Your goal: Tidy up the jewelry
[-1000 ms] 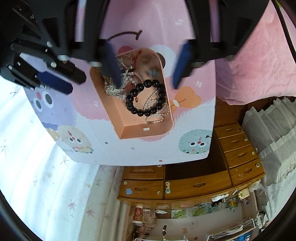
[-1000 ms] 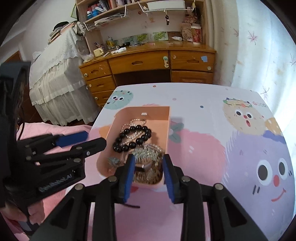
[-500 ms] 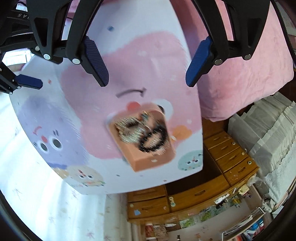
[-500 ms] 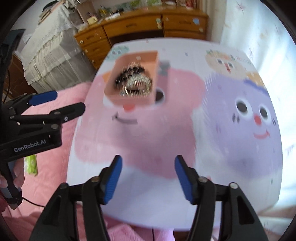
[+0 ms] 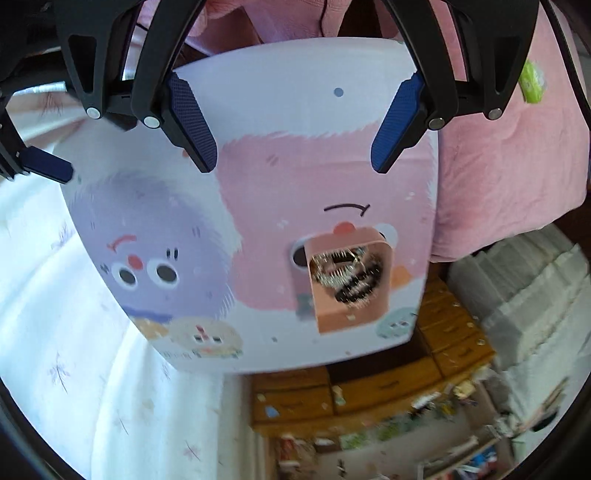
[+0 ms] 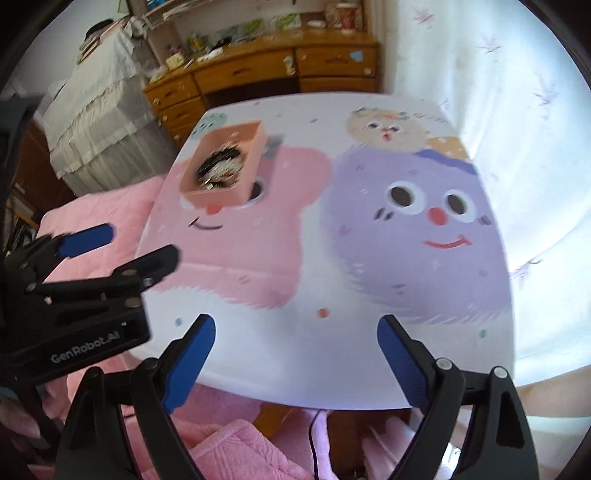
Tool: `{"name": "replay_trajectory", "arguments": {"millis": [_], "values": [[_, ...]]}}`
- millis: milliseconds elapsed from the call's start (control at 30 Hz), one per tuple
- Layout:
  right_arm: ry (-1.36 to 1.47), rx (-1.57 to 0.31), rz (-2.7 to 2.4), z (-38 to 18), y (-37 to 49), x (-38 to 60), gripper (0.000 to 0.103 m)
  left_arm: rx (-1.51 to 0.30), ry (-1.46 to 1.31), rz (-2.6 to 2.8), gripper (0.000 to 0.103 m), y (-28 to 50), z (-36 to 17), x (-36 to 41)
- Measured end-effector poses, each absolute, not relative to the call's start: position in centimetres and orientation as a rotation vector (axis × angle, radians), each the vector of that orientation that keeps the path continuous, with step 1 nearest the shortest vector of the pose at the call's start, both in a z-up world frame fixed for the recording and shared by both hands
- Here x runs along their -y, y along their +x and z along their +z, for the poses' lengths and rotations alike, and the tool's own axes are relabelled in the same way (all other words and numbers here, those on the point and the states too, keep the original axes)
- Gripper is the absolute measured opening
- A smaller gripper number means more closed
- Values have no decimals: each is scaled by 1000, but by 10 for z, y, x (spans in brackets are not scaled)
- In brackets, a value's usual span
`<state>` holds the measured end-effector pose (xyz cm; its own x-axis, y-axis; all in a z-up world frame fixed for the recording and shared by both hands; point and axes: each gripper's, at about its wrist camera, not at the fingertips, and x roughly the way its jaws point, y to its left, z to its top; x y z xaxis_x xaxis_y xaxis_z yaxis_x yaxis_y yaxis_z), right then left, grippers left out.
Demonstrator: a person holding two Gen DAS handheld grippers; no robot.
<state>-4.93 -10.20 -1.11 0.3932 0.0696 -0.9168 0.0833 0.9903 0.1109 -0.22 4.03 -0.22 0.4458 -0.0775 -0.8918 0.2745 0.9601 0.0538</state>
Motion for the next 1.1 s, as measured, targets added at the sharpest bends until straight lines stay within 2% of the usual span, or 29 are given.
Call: {"name": "replay_trajectory", "arguments": {"millis": [167, 300, 400, 567, 633, 833, 1100], "values": [[206, -1160, -47, -3, -56, 129, 90, -1077, 95, -158, 89, -12, 8, -38], [183, -1136, -49, 2, -66, 132, 91, -1079, 77, -122, 95, -21, 6, -37], [169, -1111, -13, 7, -70, 131, 91, -1089, 77, -99, 95, -24, 4, -38], [145, -1077, 7, 12, -71, 129, 99, -1085, 67, -57, 97, -29, 4, -44], [146, -1071, 10, 13, -71, 128, 99, -1083, 69, -51, 102, -30, 5, -46], [135, -1049, 31, 17, -66, 120, 103, -1057, 66, -39, 102, -31, 11, -54], [92, -1011, 42, 23, -63, 108, 103, -1055, 72, -42, 102, -29, 13, -60]]}}
